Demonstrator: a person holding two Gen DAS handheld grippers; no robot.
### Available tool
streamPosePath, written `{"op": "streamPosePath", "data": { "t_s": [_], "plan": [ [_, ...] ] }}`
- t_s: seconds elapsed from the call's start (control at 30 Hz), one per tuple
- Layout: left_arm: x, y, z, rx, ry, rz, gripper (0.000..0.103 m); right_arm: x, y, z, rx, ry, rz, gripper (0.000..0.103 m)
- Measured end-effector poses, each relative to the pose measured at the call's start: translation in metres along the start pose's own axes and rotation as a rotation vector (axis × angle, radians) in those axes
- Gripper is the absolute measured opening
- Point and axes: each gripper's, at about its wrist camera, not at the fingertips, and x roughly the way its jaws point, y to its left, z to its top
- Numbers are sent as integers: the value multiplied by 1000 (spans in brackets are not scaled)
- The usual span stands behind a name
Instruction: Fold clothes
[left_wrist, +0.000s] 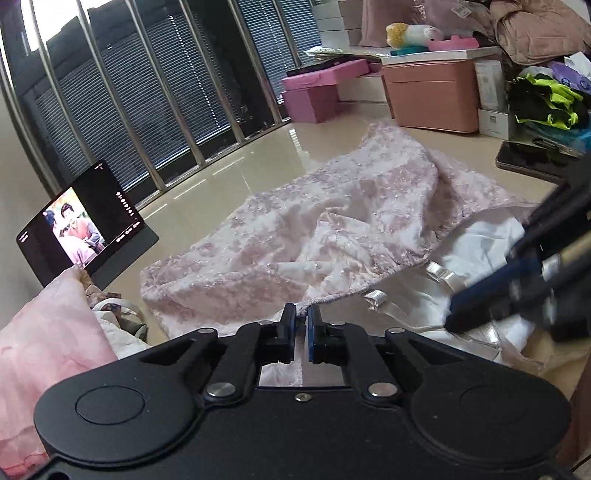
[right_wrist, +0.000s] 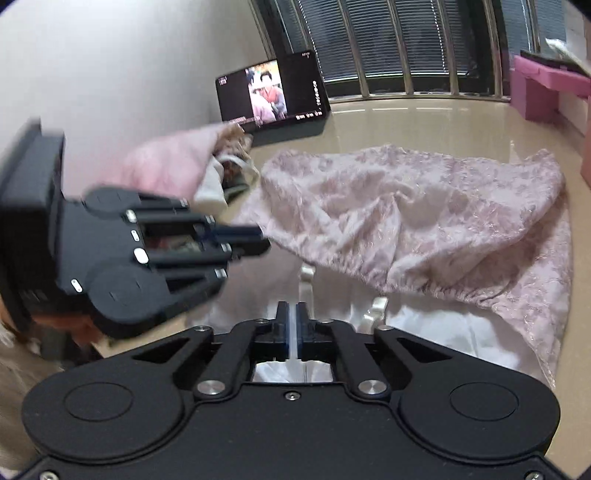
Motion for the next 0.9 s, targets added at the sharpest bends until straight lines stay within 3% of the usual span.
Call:
{"op": "streamPosePath", "data": {
  "t_s": [0.03,0.1,0.2,0.27,0.33,0.37,0.43,0.67,0.9],
  "plan": [
    [-1,0,0,-6,-5,-1,7,2,3,-4,-20,8,-20,25],
    [-3,1,1,-16,-17,-3,7,3,5,-11,-36,11,-45,35],
    [-4,2,1,-18,-31,-8,7,8,2,-15,-32,43,-45,35],
    [-4,3,0,-23,-32,-6,7,12,1,-15,-38,63,-37,27],
    [-3,3,0,-30,-30,-5,7,13,1,-14,-55,78,-31,7],
    [-3,4,-1,-31,-30,-5,7,14,2,-13,-61,81,-29,3],
    [-4,5,-1,-38,-33,-9,7,14,4,-9,-64,75,-15,2],
    [-10,13,4,-82,-49,-35,7,15,-4,19,66,-83,71,2],
    [-10,18,9,-108,-49,-54,6,55,-2,20,68,-59,68,2]
  ]
}}
